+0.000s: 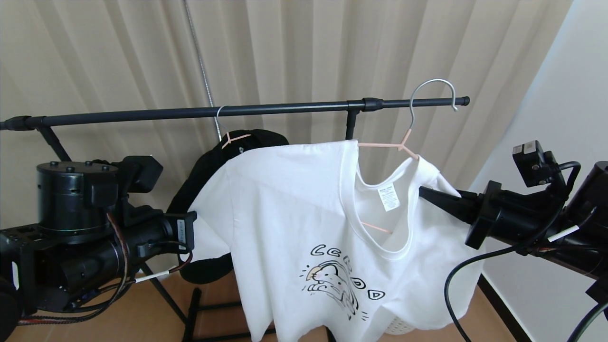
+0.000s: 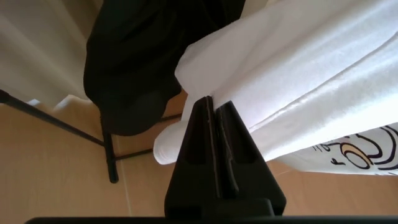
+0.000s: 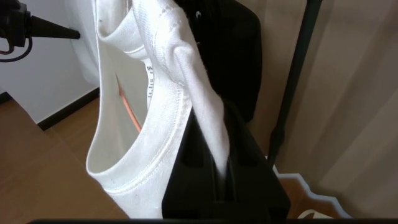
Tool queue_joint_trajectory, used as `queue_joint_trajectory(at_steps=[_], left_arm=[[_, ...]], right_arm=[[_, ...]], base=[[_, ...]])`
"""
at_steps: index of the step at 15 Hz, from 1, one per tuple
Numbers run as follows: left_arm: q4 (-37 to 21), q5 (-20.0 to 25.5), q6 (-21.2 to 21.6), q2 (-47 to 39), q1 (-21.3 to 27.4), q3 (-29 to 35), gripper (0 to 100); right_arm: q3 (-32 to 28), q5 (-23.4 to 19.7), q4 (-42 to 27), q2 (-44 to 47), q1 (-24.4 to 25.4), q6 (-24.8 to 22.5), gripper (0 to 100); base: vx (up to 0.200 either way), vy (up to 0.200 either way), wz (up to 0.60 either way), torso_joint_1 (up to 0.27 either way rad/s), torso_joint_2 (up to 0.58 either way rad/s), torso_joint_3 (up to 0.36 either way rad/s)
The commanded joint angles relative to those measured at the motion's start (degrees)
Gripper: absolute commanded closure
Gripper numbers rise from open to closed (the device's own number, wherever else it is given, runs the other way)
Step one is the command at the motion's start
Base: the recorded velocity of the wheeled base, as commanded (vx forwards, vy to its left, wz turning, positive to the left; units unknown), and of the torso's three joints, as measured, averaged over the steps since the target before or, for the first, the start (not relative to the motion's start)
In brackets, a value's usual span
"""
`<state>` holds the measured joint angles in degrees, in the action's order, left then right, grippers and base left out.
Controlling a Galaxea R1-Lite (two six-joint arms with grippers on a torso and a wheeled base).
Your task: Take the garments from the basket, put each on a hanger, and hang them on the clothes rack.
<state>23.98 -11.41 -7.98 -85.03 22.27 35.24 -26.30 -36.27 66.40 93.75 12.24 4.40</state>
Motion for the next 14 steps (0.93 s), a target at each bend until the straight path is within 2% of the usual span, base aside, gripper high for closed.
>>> queue_joint_trajectory(at_steps=[1,3,12,13,14], left_arm=[[0.10,-0.02,-0.63,0.57,-0.12,-1.23,100],[0.02,-0.02,-2.03,0.74,-0.12,-1.49,100],[0.10,1.04,-2.03,1.27,-0.12,-3.08,100],[0.10,1.22,-2.03,1.36,-0.12,-2.81,0],[0.10,1.30,-2.03,1.36,0.05,-2.90,0]], right_arm=[[0.02,-0.03,0.04,0.03,-0.02,-0.01,100],[0.02,-0.03,0.04,0.03,-0.02,-0.01,100],[0.02,-0.03,0.04,0.03,-0.02,-0.01,100],[0.02,-0.03,0.04,0.03,-0.02,-0.01,100],[0.02,-0.03,0.04,0.03,-0.02,-0.01,100]], base=[[0.000,0.000,0.00,0.000,0.00,0.000],[0.000,0.000,0.00,0.000,0.00,0.000],[0.000,0.000,0.00,0.000,0.00,0.000],[0.000,0.000,0.00,0.000,0.00,0.000],[0.000,0.000,0.00,0.000,0.00,0.000]])
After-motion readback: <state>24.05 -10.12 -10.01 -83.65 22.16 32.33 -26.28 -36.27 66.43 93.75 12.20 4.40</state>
